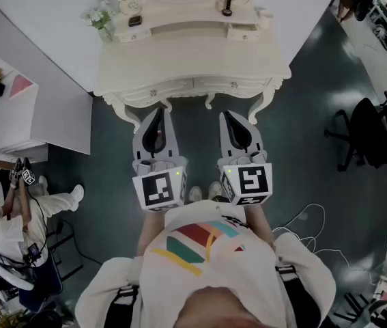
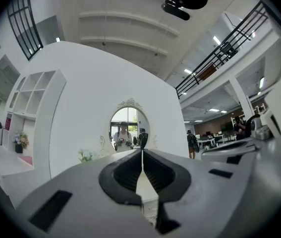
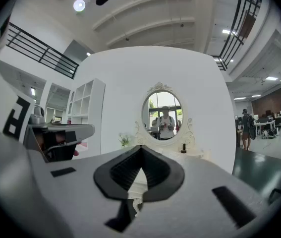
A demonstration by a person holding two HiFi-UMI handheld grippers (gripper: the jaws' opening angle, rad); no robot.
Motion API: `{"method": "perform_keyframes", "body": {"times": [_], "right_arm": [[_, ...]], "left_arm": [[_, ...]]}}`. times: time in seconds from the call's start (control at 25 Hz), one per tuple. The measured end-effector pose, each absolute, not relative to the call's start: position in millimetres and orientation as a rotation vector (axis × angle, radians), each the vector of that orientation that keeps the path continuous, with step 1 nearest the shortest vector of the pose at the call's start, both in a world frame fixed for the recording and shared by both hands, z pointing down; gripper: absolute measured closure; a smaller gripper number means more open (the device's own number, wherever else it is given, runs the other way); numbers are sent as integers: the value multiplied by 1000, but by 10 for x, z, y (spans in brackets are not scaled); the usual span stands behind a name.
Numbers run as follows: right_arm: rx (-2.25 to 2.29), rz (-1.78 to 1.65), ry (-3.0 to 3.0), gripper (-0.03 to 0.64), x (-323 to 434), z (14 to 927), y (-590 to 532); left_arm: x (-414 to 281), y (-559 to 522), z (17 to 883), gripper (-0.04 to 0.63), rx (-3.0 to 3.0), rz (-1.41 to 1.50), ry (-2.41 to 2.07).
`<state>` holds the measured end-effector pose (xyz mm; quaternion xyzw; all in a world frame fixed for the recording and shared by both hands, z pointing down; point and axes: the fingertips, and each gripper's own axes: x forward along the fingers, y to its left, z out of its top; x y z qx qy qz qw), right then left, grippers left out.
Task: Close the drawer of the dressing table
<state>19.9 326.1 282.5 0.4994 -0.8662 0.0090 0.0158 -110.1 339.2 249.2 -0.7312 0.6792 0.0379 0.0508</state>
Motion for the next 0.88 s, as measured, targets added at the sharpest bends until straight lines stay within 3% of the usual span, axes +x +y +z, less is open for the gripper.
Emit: {"method": "perform_keyframes", "body": {"times": [0.88], "right_arm": [[1537, 55, -2741, 617, 334, 2835, 3099]], "left_arm": [[-976, 3233, 2503, 584, -2217, 48, 2114]]}}
